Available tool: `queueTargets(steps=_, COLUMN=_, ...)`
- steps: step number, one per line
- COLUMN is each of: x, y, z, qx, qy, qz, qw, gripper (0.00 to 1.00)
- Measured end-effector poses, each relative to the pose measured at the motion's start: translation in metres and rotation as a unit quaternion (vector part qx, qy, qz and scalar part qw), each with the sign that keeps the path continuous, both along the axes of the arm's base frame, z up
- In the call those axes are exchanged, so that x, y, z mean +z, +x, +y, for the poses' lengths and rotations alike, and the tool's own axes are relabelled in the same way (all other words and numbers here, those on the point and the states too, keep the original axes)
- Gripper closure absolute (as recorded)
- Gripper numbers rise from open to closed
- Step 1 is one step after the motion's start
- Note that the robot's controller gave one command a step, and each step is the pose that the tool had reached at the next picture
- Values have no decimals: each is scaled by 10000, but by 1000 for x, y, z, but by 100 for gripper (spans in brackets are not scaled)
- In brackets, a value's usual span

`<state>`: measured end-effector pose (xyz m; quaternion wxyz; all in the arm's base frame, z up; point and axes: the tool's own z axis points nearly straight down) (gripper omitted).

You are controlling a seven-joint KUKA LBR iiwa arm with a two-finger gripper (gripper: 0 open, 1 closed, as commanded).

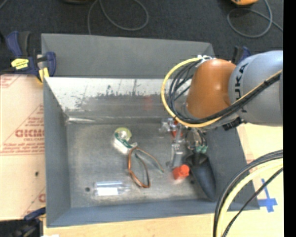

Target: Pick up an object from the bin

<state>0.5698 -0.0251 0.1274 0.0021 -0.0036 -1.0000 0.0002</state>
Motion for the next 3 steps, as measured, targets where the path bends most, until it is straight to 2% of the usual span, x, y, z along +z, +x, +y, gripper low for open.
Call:
queueTargets(steps=1, x=4, y=2, z=0, qx=3, qy=-3, qz=-39, qw=10000, gripper=0)
queueTargets(steps=2, x=-32, y=-14, z=-30, qx=1144, qy=4, qz=-54, qw=9934, gripper=0)
queueTargets(steps=3, x=-13, y=-16, z=-51, qx=1553, qy=6, qz=-15, qw=9879, gripper=0)
